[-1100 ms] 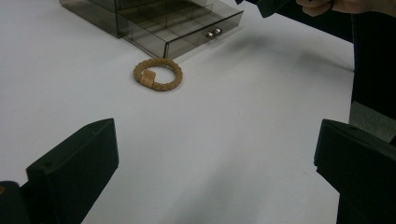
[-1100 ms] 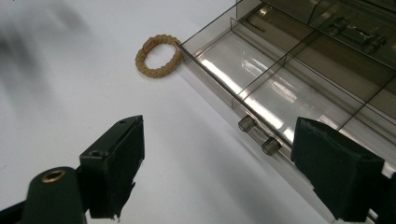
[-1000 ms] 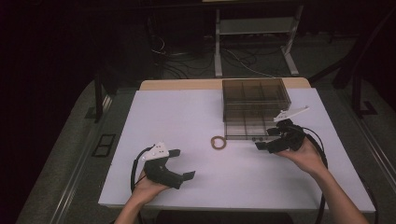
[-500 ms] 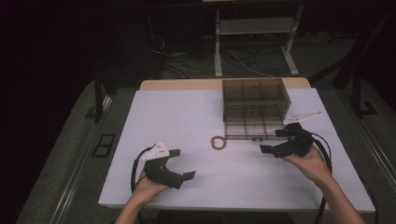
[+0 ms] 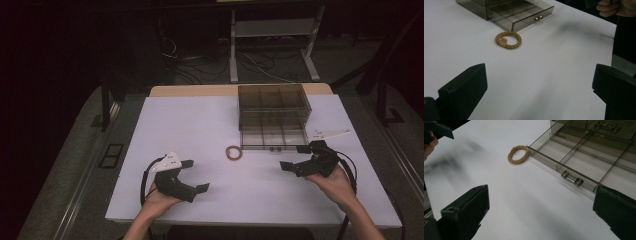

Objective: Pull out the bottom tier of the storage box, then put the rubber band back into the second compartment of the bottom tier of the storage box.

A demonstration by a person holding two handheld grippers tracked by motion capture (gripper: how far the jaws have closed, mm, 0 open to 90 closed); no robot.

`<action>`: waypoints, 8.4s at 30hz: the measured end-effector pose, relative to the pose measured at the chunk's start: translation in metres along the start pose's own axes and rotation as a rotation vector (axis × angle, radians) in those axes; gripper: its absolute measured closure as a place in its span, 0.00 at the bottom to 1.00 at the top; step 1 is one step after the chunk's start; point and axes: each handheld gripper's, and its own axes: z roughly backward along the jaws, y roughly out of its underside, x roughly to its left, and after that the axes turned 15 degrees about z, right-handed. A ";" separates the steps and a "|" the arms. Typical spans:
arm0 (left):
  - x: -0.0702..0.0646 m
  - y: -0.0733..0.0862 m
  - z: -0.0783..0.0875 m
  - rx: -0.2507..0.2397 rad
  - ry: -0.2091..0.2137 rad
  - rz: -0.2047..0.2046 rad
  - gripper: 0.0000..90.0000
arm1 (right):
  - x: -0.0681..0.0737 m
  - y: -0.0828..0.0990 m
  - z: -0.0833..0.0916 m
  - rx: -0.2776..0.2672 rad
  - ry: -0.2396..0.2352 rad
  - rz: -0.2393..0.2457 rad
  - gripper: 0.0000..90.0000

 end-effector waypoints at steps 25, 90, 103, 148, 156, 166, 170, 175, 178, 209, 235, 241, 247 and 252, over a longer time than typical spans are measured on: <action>-0.001 0.000 0.000 0.000 0.000 0.002 0.00 | 0.022 0.028 0.012 -0.069 0.030 -0.012 0.00; -0.014 -0.063 -0.046 0.127 0.047 -0.074 0.00 | 0.039 0.036 0.021 -0.094 0.052 0.013 0.00; -0.009 -0.073 -0.063 0.174 0.048 -0.092 0.00 | 0.038 0.036 0.020 -0.087 0.054 0.020 0.00; 0.009 -0.076 -0.116 0.311 0.007 -0.173 0.05 | 0.040 0.036 0.014 -0.045 0.034 0.064 0.00; 0.010 -0.079 -0.124 0.345 -0.010 -0.164 0.12 | 0.039 0.036 0.015 -0.048 0.034 0.062 0.00; 0.015 -0.076 -0.132 0.334 -0.041 -0.186 0.24 | 0.040 0.036 0.015 -0.045 0.033 0.067 0.00; 0.016 -0.075 -0.135 0.317 -0.040 -0.206 0.33 | 0.039 0.036 0.015 -0.044 0.033 0.064 0.00; 0.020 -0.073 -0.139 0.338 -0.026 -0.203 0.38 | 0.039 0.036 0.015 -0.044 0.031 0.065 0.00; 0.022 -0.071 -0.141 0.344 -0.017 -0.198 0.42 | 0.039 0.037 0.016 -0.044 0.030 0.067 0.00; 0.026 -0.066 -0.152 0.393 0.040 -0.223 0.83 | 0.040 0.037 0.014 -0.031 0.023 0.079 0.00; 0.028 -0.071 -0.144 0.376 0.048 -0.184 0.93 | 0.040 0.037 0.013 -0.027 0.021 0.081 0.00; 0.027 -0.074 -0.138 0.358 0.057 -0.176 0.93 | 0.040 0.037 0.013 -0.028 0.024 0.080 0.00; 0.024 -0.076 -0.133 0.344 0.065 -0.158 0.93 | 0.040 0.037 0.012 -0.027 0.023 0.082 0.00; 0.020 -0.080 -0.131 0.340 0.074 -0.168 0.93 | 0.040 0.037 0.012 -0.025 0.022 0.084 0.00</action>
